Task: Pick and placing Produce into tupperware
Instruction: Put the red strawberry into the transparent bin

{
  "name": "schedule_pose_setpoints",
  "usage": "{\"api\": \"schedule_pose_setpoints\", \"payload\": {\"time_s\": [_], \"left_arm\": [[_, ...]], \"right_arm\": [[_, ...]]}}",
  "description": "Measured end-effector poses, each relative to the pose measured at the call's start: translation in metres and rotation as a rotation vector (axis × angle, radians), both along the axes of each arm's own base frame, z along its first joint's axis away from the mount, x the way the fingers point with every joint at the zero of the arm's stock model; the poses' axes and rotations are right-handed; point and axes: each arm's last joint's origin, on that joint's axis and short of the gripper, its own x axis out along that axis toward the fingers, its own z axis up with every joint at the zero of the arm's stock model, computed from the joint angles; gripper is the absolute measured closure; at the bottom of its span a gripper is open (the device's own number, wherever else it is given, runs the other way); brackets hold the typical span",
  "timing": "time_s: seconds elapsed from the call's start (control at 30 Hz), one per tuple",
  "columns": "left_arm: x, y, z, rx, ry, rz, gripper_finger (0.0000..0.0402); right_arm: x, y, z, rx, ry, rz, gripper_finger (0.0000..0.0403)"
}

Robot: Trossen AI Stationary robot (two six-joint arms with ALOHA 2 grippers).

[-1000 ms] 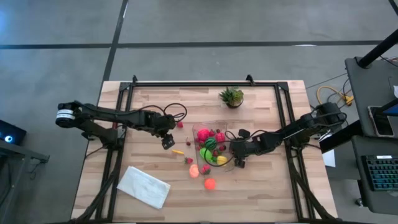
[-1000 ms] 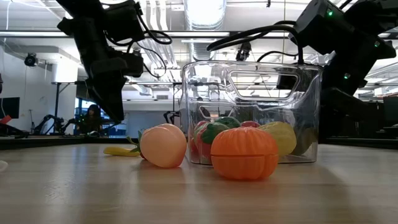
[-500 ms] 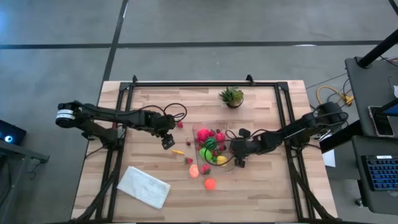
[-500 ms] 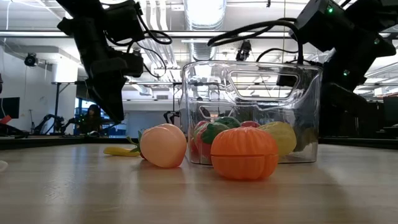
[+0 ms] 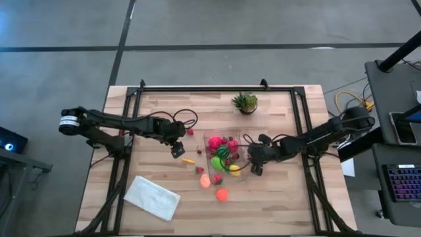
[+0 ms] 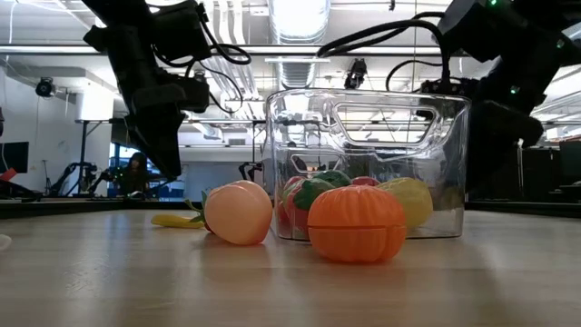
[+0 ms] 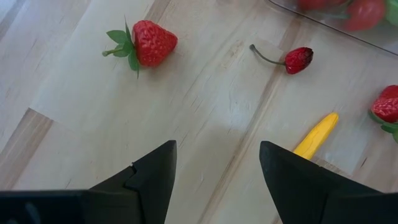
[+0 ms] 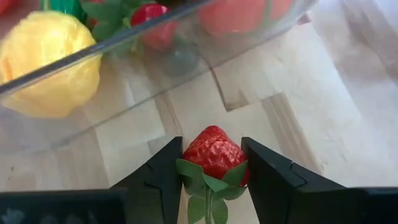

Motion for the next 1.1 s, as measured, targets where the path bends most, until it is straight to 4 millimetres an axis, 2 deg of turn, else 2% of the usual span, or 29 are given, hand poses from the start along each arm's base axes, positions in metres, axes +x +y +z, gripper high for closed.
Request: {"api": "schedule_pose_setpoints", "payload": {"time_s": [0.37, 0.63, 0.83, 1.1], "left_arm": [[0.002, 0.000, 0.001, 0.002, -0.021, 0.000, 0.0185], [0.002, 0.000, 0.001, 0.002, -0.020, 0.000, 0.0185], [0.002, 0.000, 0.001, 0.002, -0.022, 0.000, 0.0185], [0.003, 0.000, 0.001, 0.002, -0.029, 0.000, 0.0185]], "right_arm": [[-0.012, -0.004, 0.034, 0.021, -0.139, -0.037, 0.0262], [-0.017, -0.005, 0.061, 0.115, -0.326, -0.097, 0.0262], [-0.008, -0.003, 0.074, 0.147, -0.483, -0.077, 0.0262], [0.020, 0.006, 0.073, 0.186, -0.483, 0.003, 0.0261]]}}
